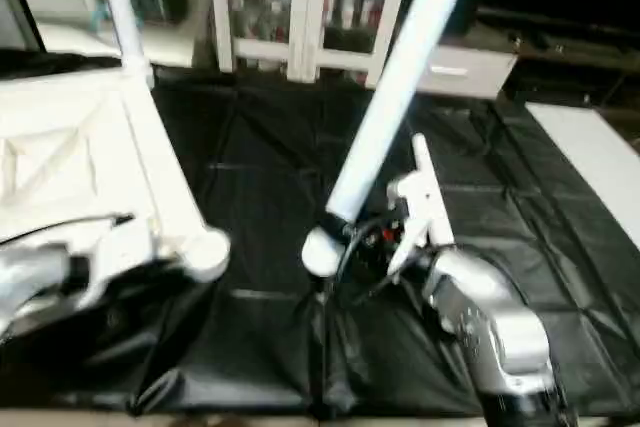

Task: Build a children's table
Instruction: Pick table leg

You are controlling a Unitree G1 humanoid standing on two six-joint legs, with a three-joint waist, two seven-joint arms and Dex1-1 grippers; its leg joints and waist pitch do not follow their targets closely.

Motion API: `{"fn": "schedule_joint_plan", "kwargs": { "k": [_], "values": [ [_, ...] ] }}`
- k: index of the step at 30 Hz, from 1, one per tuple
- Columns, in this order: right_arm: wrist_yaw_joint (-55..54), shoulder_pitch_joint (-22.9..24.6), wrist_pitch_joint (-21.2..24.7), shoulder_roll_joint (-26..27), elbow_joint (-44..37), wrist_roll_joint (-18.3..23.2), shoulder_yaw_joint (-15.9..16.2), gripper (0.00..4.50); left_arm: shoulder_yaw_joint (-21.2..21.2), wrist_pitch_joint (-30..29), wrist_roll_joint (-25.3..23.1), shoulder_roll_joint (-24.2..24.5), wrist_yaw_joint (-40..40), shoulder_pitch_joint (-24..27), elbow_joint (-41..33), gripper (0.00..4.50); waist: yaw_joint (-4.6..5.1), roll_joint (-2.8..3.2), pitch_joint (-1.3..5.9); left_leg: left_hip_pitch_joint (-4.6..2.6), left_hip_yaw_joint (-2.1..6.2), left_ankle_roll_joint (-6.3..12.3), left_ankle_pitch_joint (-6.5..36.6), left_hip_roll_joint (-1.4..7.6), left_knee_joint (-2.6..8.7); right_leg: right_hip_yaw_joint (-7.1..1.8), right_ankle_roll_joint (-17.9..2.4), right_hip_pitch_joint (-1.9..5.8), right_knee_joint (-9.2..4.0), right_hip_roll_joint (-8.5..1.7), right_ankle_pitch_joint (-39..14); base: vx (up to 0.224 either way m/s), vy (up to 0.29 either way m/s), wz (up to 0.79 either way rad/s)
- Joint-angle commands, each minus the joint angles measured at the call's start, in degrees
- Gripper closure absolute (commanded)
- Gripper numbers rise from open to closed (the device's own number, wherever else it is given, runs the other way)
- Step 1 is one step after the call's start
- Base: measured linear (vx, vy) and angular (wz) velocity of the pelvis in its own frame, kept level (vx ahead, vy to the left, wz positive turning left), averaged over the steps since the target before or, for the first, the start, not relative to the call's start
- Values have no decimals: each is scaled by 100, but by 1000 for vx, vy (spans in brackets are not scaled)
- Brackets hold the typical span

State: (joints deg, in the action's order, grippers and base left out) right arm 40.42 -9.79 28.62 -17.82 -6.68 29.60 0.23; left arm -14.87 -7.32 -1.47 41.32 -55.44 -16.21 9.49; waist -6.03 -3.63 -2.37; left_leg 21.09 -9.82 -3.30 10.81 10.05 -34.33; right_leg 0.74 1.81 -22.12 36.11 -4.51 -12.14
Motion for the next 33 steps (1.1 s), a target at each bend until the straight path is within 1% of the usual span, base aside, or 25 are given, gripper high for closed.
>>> {"fn": "schedule_joint_plan", "kwargs": {
  "k": [1,3,4,5,6,7,8,10,11,12,13,14,15,17,19,21,22,23,24,25,26,27,28,30,33],
  "values": [
    [-33,-72,-42,-50,-101,-4,-128,265,-352,442,-229,-183,1,-234,268,447,37,72,220,-169,144,-511,2612,264,572,-171,-597,-36,-591,-349,-2490,0,0,0],
    [-42,-75,-47,-60,-106,-16,-131,265,-581,732,-384,-523,-26,-707,653,448,-14,99,227,-223,109,-484,2552,268,554,-183,-633,-89,-605,-339,-2360,0,0,0],
    [-44,-75,-50,-64,-110,-21,-131,265,-632,791,-406,-614,-46,-822,741,449,-50,100,230,-263,89,-488,2581,268,538,-186,-636,-120,-616,-337,-2361,0,0,0],
    [-54,-75,-48,-65,-117,-18,-134,265,-709,930,-459,-735,-68,-984,894,449,-89,87,233,-283,79,-484,2592,274,524,-196,-665,-125,-608,-349,-2350,0,0,0],
    [-62,-75,-45,-66,-121,-13,-138,265,-755,1020,-488,-807,-86,-1079,992,449,-124,86,236,-239,89,-477,2505,285,545,-193,-665,-78,-606,-368,-2324,0,0,0],
    [-67,-73,-45,-67,-126,-14,-137,265,-793,1072,-488,-887,-123,-1160,1073,449,-145,82,241,-226,90,-485,2454,288,554,-185,-656,-65,-600,-369,-2281,0,0,0],
    [-72,-71,-46,-68,-129,-15,-134,265,-813,1146,-494,-954,-154,-1228,1176,449,-176,86,260,-239,82,-506,2393,299,555,-173,-678,-75,-570,-367,-2088,0,0,0],
    [-83,-64,-49,-67,-139,-21,-128,265,-867,1267,-526,-1039,-189,-1316,1289,449,-190,71,269,-208,72,-492,2289,292,560,-160,-694,-48,-548,-368,-1894,0,0,0],
    [-95,-54,-47,-66,-156,-23,-121,265,-912,1373,-548,-1131,-234,-1392,1401,449,-187,118,269,-182,78,-496,2223,294,572,-154,-709,-31,-529,-375,-1772,0,0,0],
    [-104,-46,-46,-65,-169,-25,-116,265,-944,1495,-576,-1205,-251,-1460,1528,449,-176,85,274,-176,62,-498,2200,288,570,-142,-700,-29,-529,-362,-1683,0,0,0],
    [-114,-34,-48,-65,-186,-31,-111,265,-971,1540,-570,-1269,-287,-1492,1582,449,-182,114,283,-185,59,-508,2206,293,568,-146,-711,-27,-517,-373,-1638,0,0,0],
    [-127,-17,-42,-67,-210,-29,-113,265,-958,1549,-554,-1370,-275,-1511,1688,449,-174,93,288,-155,51,-486,2091,298,570,-144,-731,4,-505,-383,-1507,0,0,0],
    [-127,-17,-42,-67,-210,-29,-113,265,-958,1549,-554,-1370,-275,-1511,1688,449,-174,93,288,-155,51,-486,2091,298,570,-144,-731,4,-505,-383,-1507,0,0,0],
    [-129,-4,-37,-83,-224,-26,-119,265,-808,1409,-424,-1525,-110,-1440,1659,449,-169,74,295,-132,37,-432,1933,304,565,-143,-747,26,-487,-394,-1383,0,0,0],
    [-128,-3,-36,-91,-224,-28,-117,265,-794,1270,-439,-1544,-58,-1420,1620,449,-160,58,301,-115,27,-377,1783,304,554,-142,-768,45,-469,-391,-1252,0,0,0],
    [-115,-12,-26,-117,-215,-22,-125,265,-802,860,-553,-1555,102,-1376,1513,449,-156,35,322,-90,14,-274,1445,304,527,-136,-827,76,-424,-384,-922,0,0,0],
    [-108,-20,-21,-127,-208,-17,-131,265,-786,688,-573,-1576,167,-1358,1484,449,-156,48,324,-85,-2,-202,1262,300,503,-133,-882,72,-415,-376,-734,0,0,0],
    [-96,-32,-18,-141,-194,-16,-137,265,-730,588,-540,-1608,190,-1323,1425,414,-145,40,326,-82,-12,-172,1174,303,500,-125,-945,81,-402,-370,-636,0,0,0],
    [-74,-66,-12,-164,-158,-12,-151,265,-523,345,-320,-1718,188,-1247,1246,393,-139,19,321,-75,-21,-125,1140,298,487,-126,-974,86,-397,-365,-609,0,0,0],
    [-72,-70,-12,-166,-154,-12,-151,265,-508,314,-299,-1722,180,-1239,1218,379,-136,30,321,-66,-14,-108,1116,300,485,-125,-1005,93,-392,-376,-593,0,0,0],
    [-42,-110,-7,-190,-117,-11,-152,265,-377,9,-99,-1756,101,-1158,943,374,-141,39,344,-77,-23,-92,1049,302,465,-121,-1074,92,-368,-375,-461,0,0,0],
    [-39,-114,-6,-192,-113,-10,-152,265,-374,2,-92,-1754,94,-1153,925,374,-132,40,344,-77,-25,-71,995,303,467,-117,-1096,87,-365,-358,-368,0,0,0],
    [-21,-136,2,-201,-94,-4,-151,265,-357,-26,-62,-1741,69,-1127,835,354,-137,46,352,-74,-22,-37,864,302,457,-108,-1125,90,-345,-343,-171,0,0,0],
    [7,-195,18,-213,-58,0,-131,265,-318,-148,13,-1670,-20,-1061,673,332,-108,8,348,-66,-37,37,698,286,441,-102,-1134,99,-324,-310,167,0,0,0],
    [21,-268,39,-232,-36,17,-111,265,-246,-481,49,-1527,-157,-960,412,308,-89,5,333,-72,-46,67,761,292,445,-109,-1140,98,-343,-322,55,0,0,0]
  ]
}}
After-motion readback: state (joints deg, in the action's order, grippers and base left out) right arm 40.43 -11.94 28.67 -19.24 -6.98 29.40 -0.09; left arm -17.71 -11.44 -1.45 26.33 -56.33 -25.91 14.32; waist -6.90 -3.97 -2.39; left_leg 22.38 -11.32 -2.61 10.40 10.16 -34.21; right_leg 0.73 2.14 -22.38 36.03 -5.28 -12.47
